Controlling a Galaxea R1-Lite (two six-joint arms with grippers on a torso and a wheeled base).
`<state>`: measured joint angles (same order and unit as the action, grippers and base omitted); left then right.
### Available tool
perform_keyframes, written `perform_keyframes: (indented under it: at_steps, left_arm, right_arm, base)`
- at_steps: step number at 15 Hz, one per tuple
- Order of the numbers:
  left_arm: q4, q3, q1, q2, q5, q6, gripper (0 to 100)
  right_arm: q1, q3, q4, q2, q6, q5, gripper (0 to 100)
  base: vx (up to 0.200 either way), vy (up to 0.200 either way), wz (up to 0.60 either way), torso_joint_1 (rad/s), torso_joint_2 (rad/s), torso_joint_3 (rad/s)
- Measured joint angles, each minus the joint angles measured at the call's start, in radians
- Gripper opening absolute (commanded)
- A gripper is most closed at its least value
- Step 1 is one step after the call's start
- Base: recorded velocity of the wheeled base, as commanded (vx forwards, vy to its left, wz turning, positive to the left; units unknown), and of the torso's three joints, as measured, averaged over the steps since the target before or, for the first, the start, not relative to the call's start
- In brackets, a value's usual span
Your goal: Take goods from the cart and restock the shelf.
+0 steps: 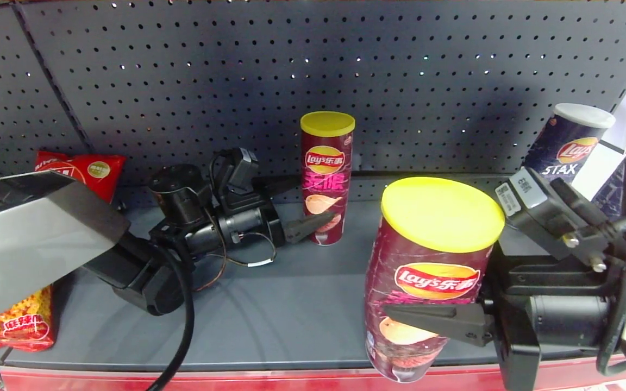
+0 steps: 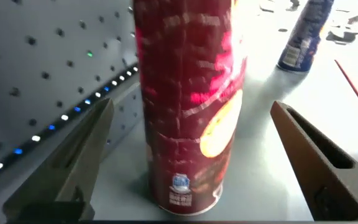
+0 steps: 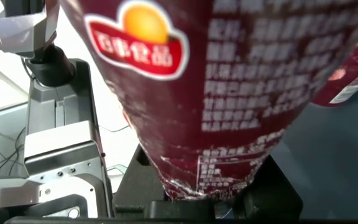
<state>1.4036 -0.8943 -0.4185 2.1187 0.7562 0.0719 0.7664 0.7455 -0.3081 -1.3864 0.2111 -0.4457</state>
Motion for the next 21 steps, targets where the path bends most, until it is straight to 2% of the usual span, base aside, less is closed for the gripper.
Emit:
perform_keyframes:
  at_steps: [2,3,9,13,16,21]
  left_arm:
    - [0.01,-0.01,-0.001,0.005,0.014,0.0,100]
    - [0.012,-0.014,-0.001,0.007,0.017,0.0,0]
    - [0.012,-0.03,-0.01,0.003,0.028,0.0,0]
    - [0.012,-0.007,-0.021,-0.032,0.029,0.0,0]
    - [0.009,0.069,-0.025,-0.108,0.03,0.0,0]
    - [0.009,0.299,-0.05,-0.262,0.024,-0.004,0]
  right_arm:
    - [0.0,-0.002,0.0,-0.001,0.0,0.001,0]
    - [0.0,-0.003,0.0,-0.001,0.0,0.001,0]
    - [0.002,0.003,-0.001,-0.009,0.002,0.001,0]
    - [0.004,0.01,-0.003,-0.017,0.002,0.001,0]
    - [0.002,0.018,-0.019,-0.021,0.001,0.013,0]
    - [-0.004,0.031,-0.031,-0.029,-0.001,0.018,0]
  base:
    - [0.0,0.0,0.0,0.0,0.0,0.0]
    - [0.0,0.0,0.0,0.0,0.0,0.0]
    - [0.0,0.0,0.0,0.0,0.0,0.0]
    - [0.0,0.0,0.0,0.0,0.0,0.0]
    - [0.0,0.0,0.0,0.0,0.0,0.0]
    - [0.0,0.0,0.0,0.0,0.0,0.0]
